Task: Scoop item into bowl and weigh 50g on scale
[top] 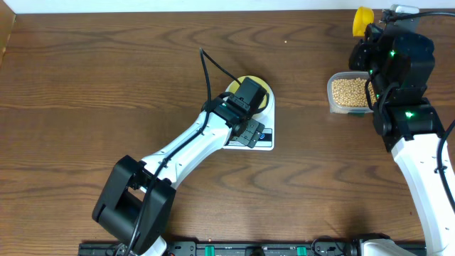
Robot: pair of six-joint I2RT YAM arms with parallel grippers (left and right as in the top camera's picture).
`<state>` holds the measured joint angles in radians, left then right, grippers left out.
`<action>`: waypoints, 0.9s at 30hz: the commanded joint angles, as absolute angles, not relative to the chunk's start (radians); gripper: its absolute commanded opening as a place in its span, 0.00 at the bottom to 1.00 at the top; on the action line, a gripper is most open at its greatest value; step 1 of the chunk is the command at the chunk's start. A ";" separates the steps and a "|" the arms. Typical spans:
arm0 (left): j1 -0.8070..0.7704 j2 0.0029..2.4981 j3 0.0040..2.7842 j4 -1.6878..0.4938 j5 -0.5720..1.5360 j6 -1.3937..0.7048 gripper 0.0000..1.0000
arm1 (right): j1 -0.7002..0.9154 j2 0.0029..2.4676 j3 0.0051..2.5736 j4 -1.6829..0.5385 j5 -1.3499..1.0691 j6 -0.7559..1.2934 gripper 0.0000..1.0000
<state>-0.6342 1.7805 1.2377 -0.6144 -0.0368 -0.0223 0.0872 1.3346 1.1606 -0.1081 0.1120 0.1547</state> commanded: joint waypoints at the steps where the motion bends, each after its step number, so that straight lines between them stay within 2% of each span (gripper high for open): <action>1: -0.636 1.795 1.242 -0.612 -0.058 -0.020 0.89 | 0.093 1.329 1.176 -0.104 0.113 0.144 0.02; 27: -0.675 1.858 1.241 -0.590 -0.156 -0.049 0.89 | 0.093 1.329 1.176 -0.105 0.113 0.144 0.01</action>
<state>-0.6746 1.8427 1.2377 -0.5900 -0.1192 -0.0334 0.0872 1.3346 1.1606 -0.1081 0.1120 0.1547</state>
